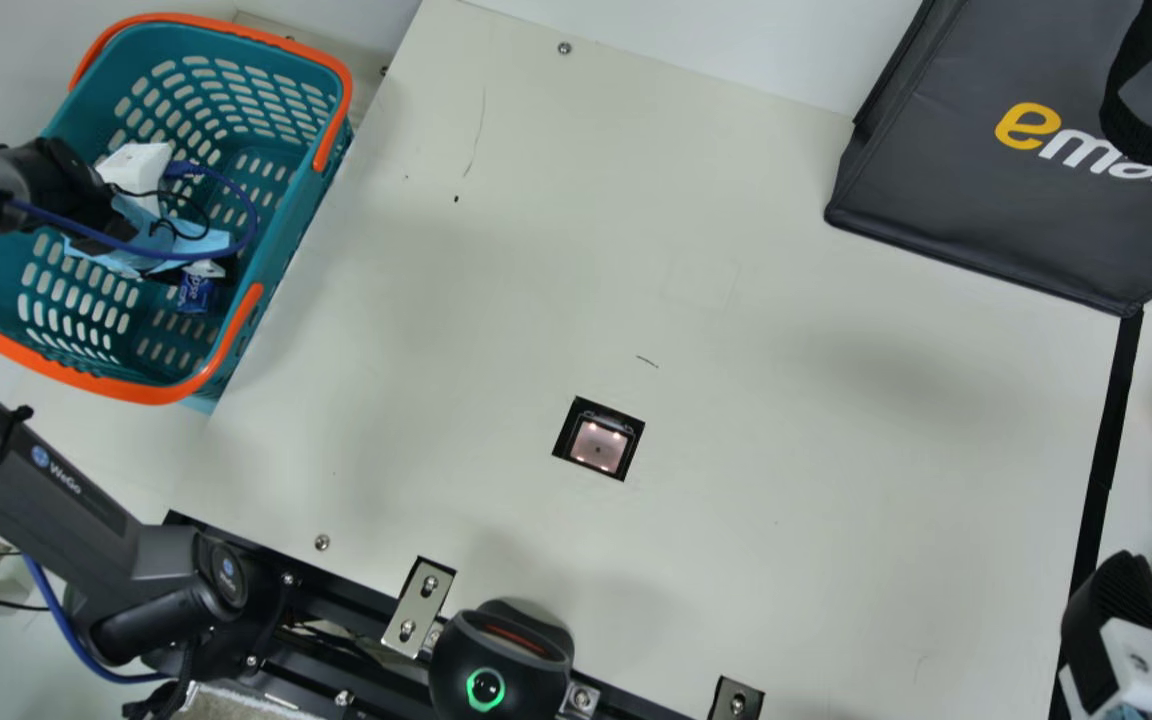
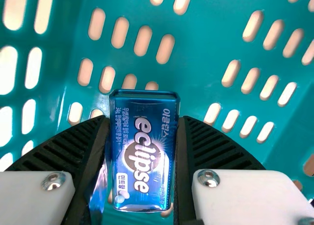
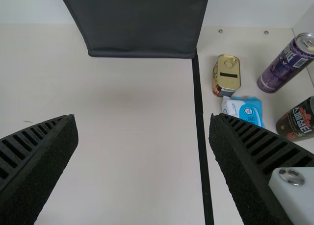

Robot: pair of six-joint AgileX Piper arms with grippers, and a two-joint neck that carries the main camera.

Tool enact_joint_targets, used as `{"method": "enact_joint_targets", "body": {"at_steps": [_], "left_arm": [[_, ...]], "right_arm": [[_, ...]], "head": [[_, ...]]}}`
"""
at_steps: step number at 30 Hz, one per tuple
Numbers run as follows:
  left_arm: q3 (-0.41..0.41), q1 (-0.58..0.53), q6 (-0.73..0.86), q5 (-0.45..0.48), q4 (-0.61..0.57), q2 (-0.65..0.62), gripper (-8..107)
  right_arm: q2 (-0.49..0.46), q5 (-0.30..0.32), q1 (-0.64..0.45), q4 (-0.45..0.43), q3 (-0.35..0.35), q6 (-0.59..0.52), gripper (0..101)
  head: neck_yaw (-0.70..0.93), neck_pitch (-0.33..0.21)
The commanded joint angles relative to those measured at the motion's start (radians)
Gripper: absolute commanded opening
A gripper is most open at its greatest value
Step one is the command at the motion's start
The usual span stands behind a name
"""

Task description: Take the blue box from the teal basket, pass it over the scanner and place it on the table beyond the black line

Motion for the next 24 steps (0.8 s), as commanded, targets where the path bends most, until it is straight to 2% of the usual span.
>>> {"method": "enact_joint_targets", "body": {"at_steps": [1, 13, 24], "left_arm": [[0.001, 0.000, -0.001, 0.004, -0.001, -0.006, -8], [0.012, 0.001, -0.017, 0.037, 0.010, -0.074, -8], [0.004, -0.012, -0.076, 0.135, 0.032, -0.221, -8]], "right_arm": [[0.000, 0.000, 0.000, 0.000, 0.000, 0.000, 95], [0.000, -0.001, 0.000, 0.000, 0.000, 0.000, 95], [0.000, -0.001, 0.000, 0.000, 0.000, 0.000, 95]], "head": [[0.002, -0.029], [0.002, -0.029], [0.002, -0.029]]}}
